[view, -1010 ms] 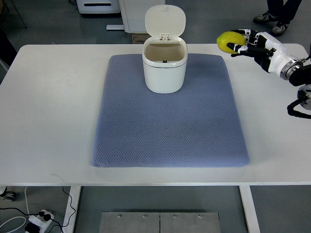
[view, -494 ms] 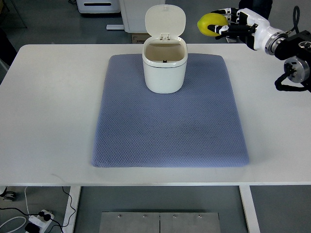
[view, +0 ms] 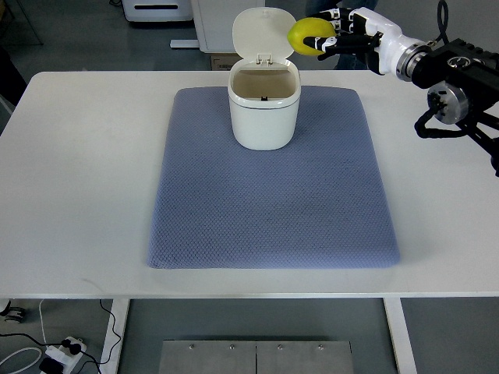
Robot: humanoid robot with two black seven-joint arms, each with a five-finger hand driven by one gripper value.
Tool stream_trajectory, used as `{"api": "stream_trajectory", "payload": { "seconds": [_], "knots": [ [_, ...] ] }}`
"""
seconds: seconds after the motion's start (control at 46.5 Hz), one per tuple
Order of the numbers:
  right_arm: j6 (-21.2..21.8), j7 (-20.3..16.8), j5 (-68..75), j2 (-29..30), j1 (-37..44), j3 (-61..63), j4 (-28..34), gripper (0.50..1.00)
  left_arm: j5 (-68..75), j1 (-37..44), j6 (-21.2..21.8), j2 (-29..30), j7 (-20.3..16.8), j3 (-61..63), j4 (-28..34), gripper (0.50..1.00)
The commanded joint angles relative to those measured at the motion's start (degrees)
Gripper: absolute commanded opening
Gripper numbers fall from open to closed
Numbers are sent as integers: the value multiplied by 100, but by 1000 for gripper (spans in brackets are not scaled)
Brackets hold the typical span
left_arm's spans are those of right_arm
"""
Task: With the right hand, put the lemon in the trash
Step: 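Position the held lemon over the open white bin with the right hand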
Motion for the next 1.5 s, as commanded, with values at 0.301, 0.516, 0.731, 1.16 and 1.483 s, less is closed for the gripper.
{"api": "stream_trajectory", "payload": {
  "seconds": [0.301,0.516,0.731,1.16,1.483],
  "knots": [
    [46,18,-57,282,77,-259,19,500,1,0,0,0,0,0,0,1000],
    [20,18,-75,388,77,-347,-69,500,1,0,0,0,0,0,0,1000],
    [-7,18,-84,590,77,-417,-315,500,1,0,0,0,0,0,0,1000],
    [-33,9,-110,888,86,-478,-552,500,1,0,0,0,0,0,0,1000],
    [-33,9,-110,968,113,-549,-649,635,1,0,0,0,0,0,0,1000]
  ]
}}
